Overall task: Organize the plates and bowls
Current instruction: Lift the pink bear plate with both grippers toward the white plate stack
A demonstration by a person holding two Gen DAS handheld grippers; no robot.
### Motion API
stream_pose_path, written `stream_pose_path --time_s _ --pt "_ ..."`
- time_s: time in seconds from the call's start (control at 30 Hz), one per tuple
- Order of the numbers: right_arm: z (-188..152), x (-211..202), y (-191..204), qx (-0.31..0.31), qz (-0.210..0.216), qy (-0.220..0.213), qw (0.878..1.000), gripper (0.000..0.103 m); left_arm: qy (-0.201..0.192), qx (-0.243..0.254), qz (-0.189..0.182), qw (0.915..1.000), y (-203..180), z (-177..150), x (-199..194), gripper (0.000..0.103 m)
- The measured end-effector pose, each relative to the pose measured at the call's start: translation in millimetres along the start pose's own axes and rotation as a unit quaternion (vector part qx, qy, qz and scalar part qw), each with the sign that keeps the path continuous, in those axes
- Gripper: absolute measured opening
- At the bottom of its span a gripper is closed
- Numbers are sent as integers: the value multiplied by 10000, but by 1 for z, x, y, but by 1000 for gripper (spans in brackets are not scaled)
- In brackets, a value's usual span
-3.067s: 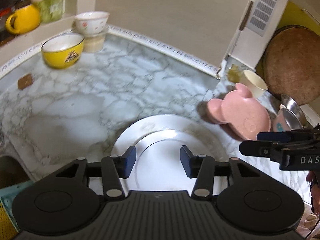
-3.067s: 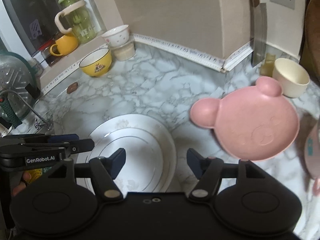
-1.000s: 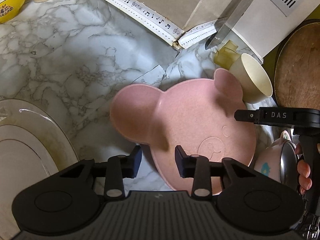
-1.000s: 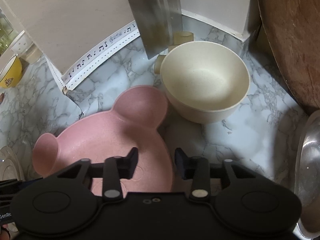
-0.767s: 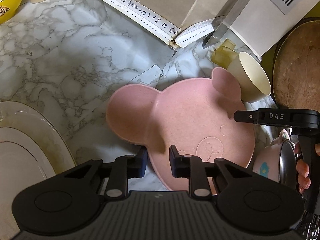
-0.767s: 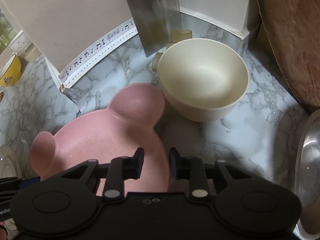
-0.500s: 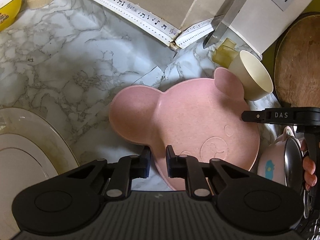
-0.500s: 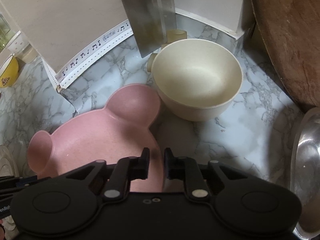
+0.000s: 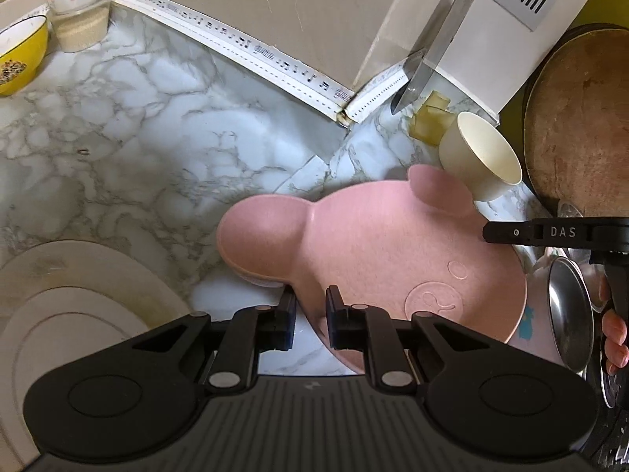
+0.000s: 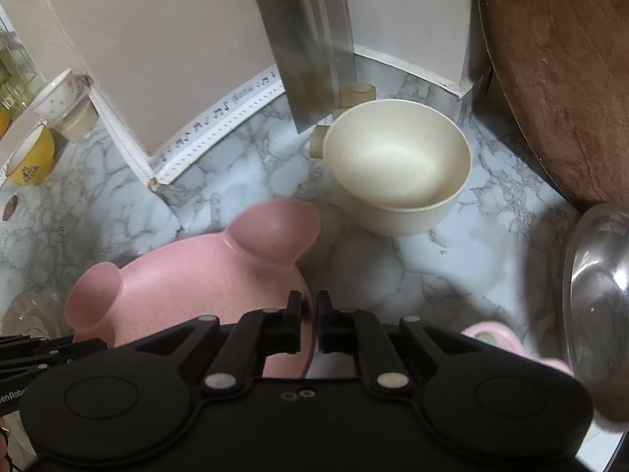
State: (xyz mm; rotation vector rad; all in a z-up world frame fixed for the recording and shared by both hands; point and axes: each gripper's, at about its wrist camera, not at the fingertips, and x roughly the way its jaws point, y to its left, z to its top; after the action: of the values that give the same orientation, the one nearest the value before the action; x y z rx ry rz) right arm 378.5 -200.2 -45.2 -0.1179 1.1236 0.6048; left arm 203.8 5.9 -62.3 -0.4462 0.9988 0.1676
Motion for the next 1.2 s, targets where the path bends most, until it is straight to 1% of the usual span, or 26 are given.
stream_pose_path --time_s 0.2,0.47,0.73,0.87,1.03,1.2 --pt "-11 -16 20 -16 72 -159 9998 6 -83 91 10 9999 14 -4 -22 15" --pt "-25 -36 50 74 281 -316 9991 6 -231 209 66 9995 39 -9 -57 15" --pt "-37 -52 92 -9 597 -366 9975 6 -385 231 187 9988 79 -16 -92 15" --pt "-44 -55 117 -150 769 -338 9964 6 -557 277 347 9975 98 -22 -108 15" --pt "-53 -49 147 -351 880 -253 9952 6 -711 169 463 9962 126 -28 -123 15" --pt "-62 -36 174 -518 951 -115 9941 6 -701 64 590 9958 151 -37 -127 15"
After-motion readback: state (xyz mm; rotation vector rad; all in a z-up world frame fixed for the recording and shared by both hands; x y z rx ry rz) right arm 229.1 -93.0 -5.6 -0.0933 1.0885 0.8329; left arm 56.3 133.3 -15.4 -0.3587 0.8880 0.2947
